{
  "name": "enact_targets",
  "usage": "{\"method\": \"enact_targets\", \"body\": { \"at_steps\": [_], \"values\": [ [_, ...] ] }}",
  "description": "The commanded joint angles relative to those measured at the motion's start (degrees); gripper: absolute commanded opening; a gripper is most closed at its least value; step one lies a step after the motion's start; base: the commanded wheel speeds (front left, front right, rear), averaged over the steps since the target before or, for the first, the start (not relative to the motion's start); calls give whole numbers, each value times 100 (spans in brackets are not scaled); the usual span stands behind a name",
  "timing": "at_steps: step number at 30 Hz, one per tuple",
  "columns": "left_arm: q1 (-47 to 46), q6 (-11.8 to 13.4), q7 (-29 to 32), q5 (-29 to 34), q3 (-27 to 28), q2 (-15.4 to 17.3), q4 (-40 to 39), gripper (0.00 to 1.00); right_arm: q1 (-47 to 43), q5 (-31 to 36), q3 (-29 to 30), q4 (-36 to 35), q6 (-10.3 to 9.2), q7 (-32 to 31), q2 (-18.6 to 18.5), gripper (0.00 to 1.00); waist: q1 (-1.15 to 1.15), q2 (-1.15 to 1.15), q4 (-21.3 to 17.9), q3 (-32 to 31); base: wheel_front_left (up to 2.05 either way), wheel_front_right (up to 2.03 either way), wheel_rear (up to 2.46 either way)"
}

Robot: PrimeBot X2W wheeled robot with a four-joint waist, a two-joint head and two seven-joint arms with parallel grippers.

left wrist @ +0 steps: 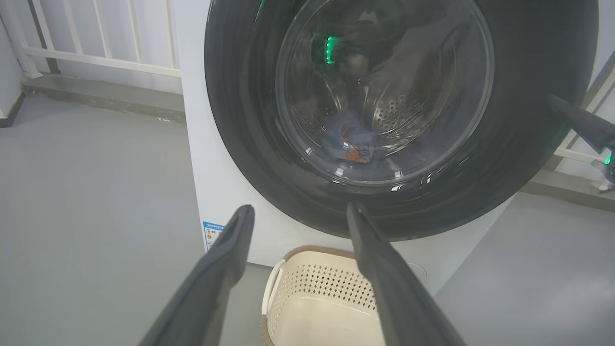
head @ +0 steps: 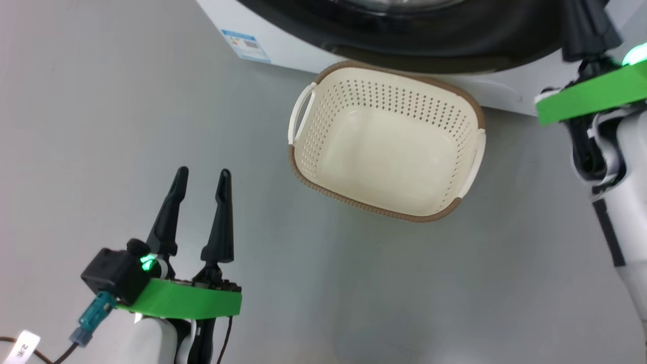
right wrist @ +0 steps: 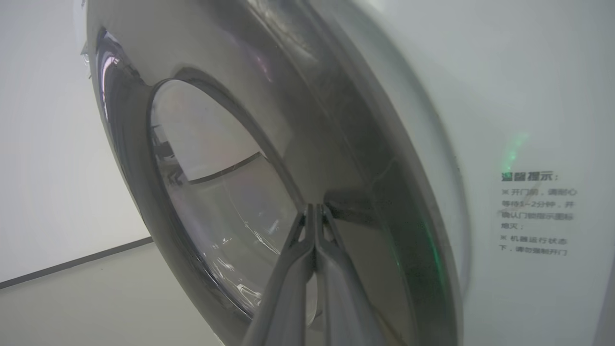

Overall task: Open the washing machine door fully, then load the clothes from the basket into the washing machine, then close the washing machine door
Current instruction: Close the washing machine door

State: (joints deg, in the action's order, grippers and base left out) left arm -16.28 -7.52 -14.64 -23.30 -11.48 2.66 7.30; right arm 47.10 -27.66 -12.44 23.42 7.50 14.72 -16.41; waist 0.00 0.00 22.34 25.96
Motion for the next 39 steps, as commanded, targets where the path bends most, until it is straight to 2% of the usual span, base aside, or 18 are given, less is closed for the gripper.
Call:
{"method": "enact_targets", "body": {
  "at_steps": [1,14,20,29,31,33,34,35,39],
  "values": [
    [-98,3,-36,-74,156,112,-165,100,147,72,5,-98,-1,28,50,0,0,0,112,127,0,0,0],
    [-290,3,-36,-134,47,55,-160,100,650,110,370,16,-1,28,139,0,0,0,223,387,0,0,0],
    [-282,3,-36,-122,84,42,-109,100,496,59,117,-49,-1,28,207,0,0,0,139,314,0,0,0],
    [-111,3,-36,-47,236,122,56,100,-204,-11,-236,-149,-1,28,314,0,0,0,-101,-142,0,0,0],
    [-45,3,-36,-49,299,154,107,100,-385,-52,-315,-172,-1,28,349,31,0,0,-170,-272,0,0,0],
    [27,3,-36,-61,377,190,168,100,-578,-92,-403,-207,-1,28,383,55,0,0,-247,-410,0,0,0],
    [62,3,-36,-64,413,214,195,100,-677,-107,-433,-222,-1,28,401,84,0,0,-289,-478,0,0,0],
    [98,3,-36,-67,448,240,217,100,-772,-122,-459,-230,-1,28,415,100,0,0,-332,-544,0,0,0],
    [248,3,-36,-70,598,343,292,100,-1147,-163,-481,-224,-1,28,482,100,0,0,-517,-812,0,0,0]
  ]
}}
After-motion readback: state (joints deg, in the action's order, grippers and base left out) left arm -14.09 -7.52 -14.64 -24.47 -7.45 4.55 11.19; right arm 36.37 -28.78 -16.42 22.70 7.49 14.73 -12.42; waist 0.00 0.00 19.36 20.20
